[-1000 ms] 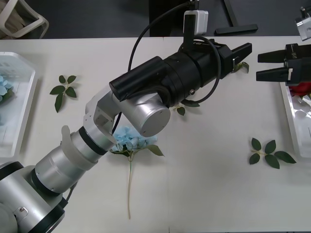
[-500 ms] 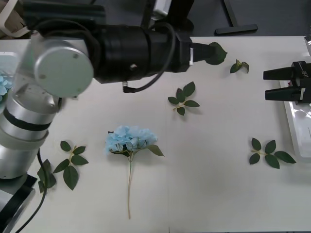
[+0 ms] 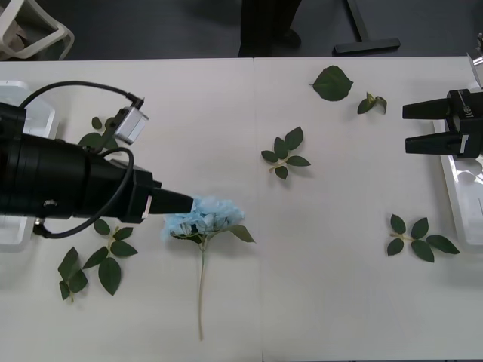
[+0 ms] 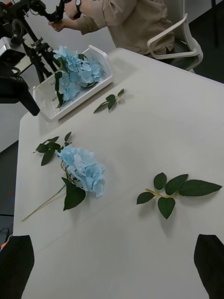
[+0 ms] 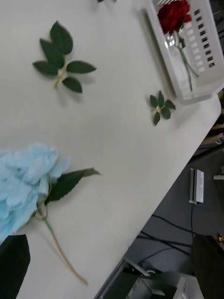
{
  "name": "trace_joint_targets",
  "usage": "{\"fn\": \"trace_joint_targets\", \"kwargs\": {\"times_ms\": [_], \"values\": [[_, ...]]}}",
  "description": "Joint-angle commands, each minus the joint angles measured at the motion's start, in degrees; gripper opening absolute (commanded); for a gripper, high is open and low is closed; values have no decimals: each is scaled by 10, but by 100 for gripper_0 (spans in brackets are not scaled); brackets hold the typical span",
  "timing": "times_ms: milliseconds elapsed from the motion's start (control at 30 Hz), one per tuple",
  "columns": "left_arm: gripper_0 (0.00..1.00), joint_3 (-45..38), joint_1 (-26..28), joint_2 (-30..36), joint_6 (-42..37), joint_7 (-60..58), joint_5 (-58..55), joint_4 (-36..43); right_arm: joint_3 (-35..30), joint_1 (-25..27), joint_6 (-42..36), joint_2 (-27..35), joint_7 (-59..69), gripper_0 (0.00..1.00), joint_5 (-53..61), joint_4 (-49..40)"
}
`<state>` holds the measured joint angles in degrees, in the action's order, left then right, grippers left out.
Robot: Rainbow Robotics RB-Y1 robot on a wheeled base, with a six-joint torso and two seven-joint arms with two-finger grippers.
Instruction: Place the red flowers into the right box and the blue flowers into the left box. If a person shows an open palm, hand one flower to the person first, then continue sorting.
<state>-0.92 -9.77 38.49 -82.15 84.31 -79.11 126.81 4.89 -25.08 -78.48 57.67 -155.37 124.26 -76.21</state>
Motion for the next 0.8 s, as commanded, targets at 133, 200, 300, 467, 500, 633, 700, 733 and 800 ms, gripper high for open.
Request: {"fn": "trace_joint_targets", "kwargs": {"times_ms": [133,200,300,467,500,633,700,733,800], "values": [[100,-8,116,33,-21,-39,42,53,1,6,7,29,4,100,6,-18],[100,16,123,33,-21,-63,55,55,1,6,7,29,4,100,6,-18],[100,52,127,34,-20,-101,83,56,1,6,7,29,4,100,6,-20],[100,130,127,40,9,-165,165,58,1,6,12,29,4,100,5,-27],[100,151,125,40,23,-182,193,58,1,6,15,29,4,100,5,-29],[100,214,124,31,59,-223,285,57,0,6,26,29,4,100,5,-40],[100,234,119,23,60,-240,320,56,1,6,30,29,4,100,5,-45],[100,247,113,17,60,-250,342,53,1,6,32,29,4,100,5,-49],[100,275,102,5,59,-253,378,44,1,6,39,29,4,100,5,-58]]}}
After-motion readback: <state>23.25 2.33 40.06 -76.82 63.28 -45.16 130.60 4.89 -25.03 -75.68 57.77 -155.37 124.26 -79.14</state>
